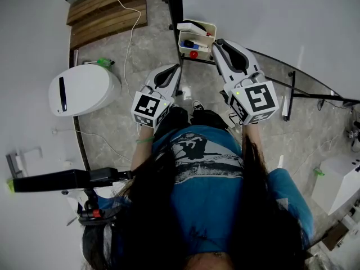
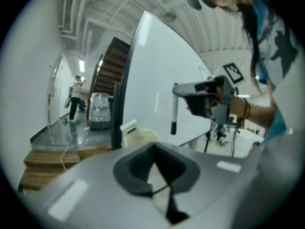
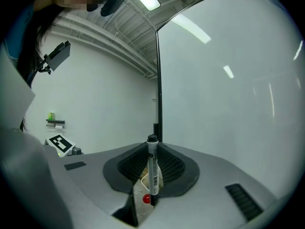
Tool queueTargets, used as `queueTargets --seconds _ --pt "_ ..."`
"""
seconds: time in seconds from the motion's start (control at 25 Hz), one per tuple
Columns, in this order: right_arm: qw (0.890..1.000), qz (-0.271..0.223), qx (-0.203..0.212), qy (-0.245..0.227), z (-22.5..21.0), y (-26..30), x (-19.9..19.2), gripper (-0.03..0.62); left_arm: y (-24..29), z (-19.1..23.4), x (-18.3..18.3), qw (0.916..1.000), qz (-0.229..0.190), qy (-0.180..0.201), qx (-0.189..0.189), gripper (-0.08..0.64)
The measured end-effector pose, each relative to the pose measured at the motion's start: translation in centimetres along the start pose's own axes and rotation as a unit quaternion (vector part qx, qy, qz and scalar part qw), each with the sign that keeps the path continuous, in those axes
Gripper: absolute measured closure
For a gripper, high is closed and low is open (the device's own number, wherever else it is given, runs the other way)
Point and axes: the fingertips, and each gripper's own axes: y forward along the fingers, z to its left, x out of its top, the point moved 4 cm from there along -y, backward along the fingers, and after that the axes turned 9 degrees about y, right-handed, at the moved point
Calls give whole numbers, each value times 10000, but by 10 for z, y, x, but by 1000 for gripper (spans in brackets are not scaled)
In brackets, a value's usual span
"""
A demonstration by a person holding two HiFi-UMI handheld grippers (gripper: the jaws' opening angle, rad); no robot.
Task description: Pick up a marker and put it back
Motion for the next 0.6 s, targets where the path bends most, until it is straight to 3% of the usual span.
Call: queueTargets --seconds 0.36,0.6 --pt "9979 321 150 -539 -7 39 -13 523 -8 9 -8 9999 55 -115 110 557" --pt "9863 1063 334 -1217 -7 89 -53 523 -11 9 -10 9989 211 399 137 557"
